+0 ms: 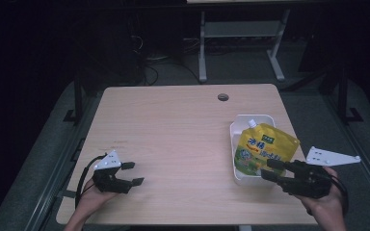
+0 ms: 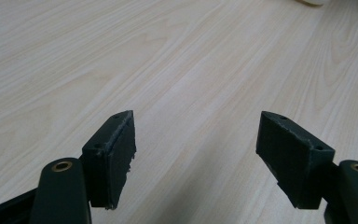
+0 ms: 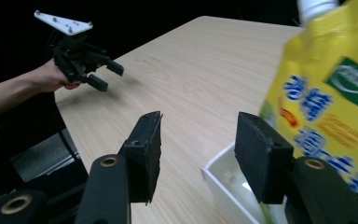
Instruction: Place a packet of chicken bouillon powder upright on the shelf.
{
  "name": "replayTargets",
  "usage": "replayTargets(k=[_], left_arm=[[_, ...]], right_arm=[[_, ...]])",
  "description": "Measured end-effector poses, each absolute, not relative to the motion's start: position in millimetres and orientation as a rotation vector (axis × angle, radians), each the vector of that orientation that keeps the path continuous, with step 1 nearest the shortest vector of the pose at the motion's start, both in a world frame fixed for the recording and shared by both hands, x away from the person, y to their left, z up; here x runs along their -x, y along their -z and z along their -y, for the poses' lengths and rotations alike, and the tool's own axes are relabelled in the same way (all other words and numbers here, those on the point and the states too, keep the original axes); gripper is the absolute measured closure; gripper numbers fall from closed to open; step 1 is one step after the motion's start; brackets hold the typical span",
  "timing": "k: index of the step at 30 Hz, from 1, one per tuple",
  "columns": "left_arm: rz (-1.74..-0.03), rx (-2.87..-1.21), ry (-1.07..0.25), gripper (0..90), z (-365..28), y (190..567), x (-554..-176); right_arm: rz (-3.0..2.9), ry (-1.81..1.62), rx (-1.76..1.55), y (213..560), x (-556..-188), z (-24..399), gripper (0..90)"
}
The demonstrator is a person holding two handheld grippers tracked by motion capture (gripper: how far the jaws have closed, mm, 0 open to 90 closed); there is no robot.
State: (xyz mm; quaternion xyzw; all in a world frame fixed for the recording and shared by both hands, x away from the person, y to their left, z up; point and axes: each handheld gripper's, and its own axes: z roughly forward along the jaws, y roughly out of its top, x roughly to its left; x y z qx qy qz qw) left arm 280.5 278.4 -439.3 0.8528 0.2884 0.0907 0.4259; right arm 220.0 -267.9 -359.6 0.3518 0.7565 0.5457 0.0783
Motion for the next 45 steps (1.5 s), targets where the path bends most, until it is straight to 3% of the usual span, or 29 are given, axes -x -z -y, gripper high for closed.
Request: replayTargets(k=[24, 45], left_arm=[[-0.703, -2.136, -0.219, 27.6, -276, 438, -279], [-0.676, -2.153, -0.213, 27.2, -273, 439, -275]], right_arm=[[-2.428, -1.64, -0.893, 369, -239, 189, 43.0], [-2.507, -1.628, -0.904, 407, -239, 147, 37.8]])
